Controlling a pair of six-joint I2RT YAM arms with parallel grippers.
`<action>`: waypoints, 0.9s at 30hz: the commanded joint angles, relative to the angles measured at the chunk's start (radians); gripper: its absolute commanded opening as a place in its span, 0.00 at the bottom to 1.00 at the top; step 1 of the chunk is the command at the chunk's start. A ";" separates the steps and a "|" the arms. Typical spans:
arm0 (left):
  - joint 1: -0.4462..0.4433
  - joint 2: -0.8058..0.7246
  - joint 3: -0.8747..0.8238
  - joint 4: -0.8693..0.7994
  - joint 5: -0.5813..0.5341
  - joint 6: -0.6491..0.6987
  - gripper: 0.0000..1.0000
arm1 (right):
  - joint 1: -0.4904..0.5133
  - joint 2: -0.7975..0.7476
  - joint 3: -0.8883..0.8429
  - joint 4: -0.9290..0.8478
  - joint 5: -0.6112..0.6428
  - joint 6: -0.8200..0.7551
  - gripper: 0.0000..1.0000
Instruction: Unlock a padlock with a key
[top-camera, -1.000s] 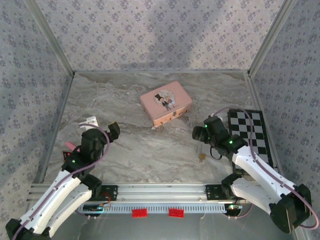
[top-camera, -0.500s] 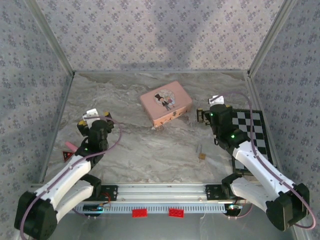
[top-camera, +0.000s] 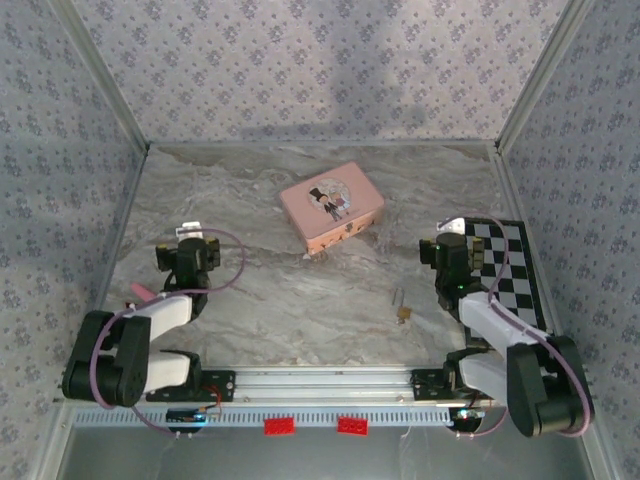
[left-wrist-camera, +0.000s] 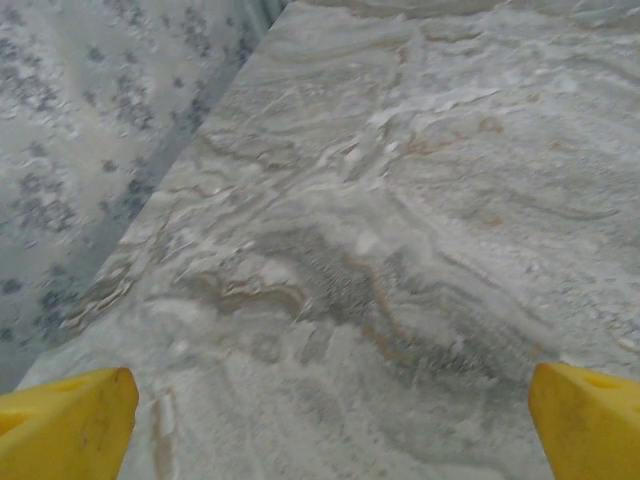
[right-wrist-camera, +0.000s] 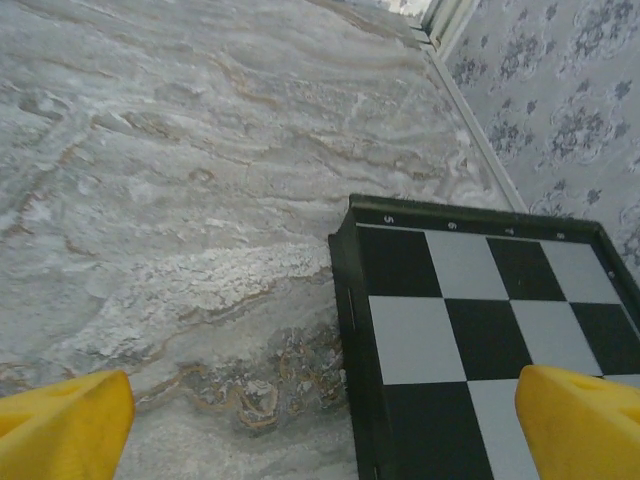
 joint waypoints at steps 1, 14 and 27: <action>0.025 0.039 0.008 0.187 0.112 0.043 1.00 | -0.020 0.077 -0.034 0.241 -0.012 0.009 0.99; 0.141 0.277 0.088 0.298 0.344 -0.036 1.00 | -0.157 0.331 -0.060 0.606 -0.393 -0.035 0.99; 0.147 0.271 0.095 0.265 0.345 -0.045 1.00 | -0.199 0.396 0.023 0.509 -0.350 0.033 0.99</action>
